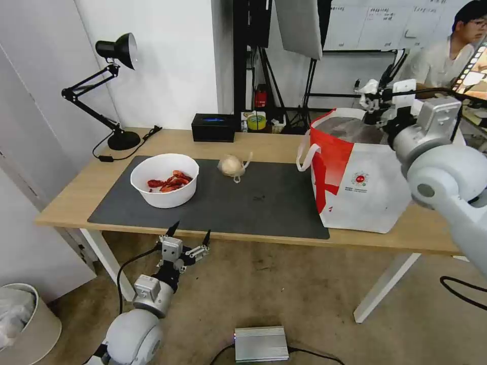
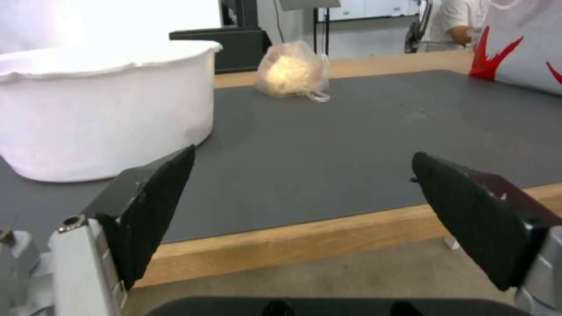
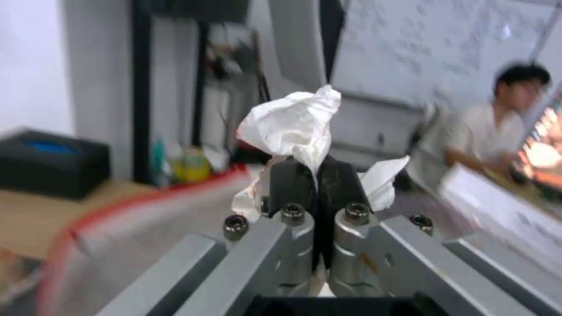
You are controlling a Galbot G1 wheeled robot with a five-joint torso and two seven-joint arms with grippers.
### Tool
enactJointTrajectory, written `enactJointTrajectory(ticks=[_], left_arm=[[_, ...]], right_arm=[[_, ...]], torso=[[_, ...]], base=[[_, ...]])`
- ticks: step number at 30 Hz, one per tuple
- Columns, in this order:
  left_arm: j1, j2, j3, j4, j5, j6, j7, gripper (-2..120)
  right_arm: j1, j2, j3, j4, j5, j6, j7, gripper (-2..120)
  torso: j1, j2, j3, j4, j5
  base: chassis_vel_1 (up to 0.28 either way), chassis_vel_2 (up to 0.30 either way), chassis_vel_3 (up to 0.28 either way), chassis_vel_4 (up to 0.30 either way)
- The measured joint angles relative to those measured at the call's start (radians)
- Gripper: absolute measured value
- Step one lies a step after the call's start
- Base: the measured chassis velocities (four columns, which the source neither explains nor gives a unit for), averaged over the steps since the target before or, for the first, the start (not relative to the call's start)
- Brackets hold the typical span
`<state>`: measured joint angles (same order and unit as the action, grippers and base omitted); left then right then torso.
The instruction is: Pick up the trash from the table and place it into the takeout bag.
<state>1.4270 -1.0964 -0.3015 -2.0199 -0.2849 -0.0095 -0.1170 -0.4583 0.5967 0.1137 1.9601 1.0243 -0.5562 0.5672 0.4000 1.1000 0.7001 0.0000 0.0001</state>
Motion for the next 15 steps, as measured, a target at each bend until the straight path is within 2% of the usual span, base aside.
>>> enactJointTrajectory(ticks=[5,8,9,12,15], left_arm=[[0.0,0.002,0.0,0.0,0.002,0.0,0.0,100],[0.0,0.005,-0.001,-0.004,0.002,0.0,0.0,100],[0.0,0.005,-0.001,-0.004,0.002,0.0,0.0,100],[0.0,0.005,0.0,-0.007,0.002,0.0,0.0,100],[-0.001,0.004,0.004,-0.011,0.003,0.0,0.0,100]], right_arm=[[0.017,-0.006,-0.001,-0.024,0.073,-0.075,0.062,0],[0.047,-0.019,-0.001,-0.027,0.235,-0.15,0.164,0],[0.047,-0.019,-0.001,-0.027,0.235,-0.15,0.164,0],[0.077,-0.038,-0.008,-0.033,0.364,-0.171,0.244,0],[0.089,-0.048,-0.014,-0.043,0.427,-0.172,0.276,0]], torso=[[0.0,0.0,0.0,0.0,0.0],[0.0,0.0,0.0,0.0,-0.0001],[0.0,0.0,0.0,0.0,-0.0001],[0.0,0.0,0.0,0.0,-0.0003],[0.0,0.0,0.0,0.0,-0.0001]], base=[[0.0,0.0,0.0,0.0],[0.0,0.0,0.0,0.0],[0.0,0.0,0.0,0.0],[0.0,0.0,0.0,0.0],[0.0,0.0,0.0,0.0]])
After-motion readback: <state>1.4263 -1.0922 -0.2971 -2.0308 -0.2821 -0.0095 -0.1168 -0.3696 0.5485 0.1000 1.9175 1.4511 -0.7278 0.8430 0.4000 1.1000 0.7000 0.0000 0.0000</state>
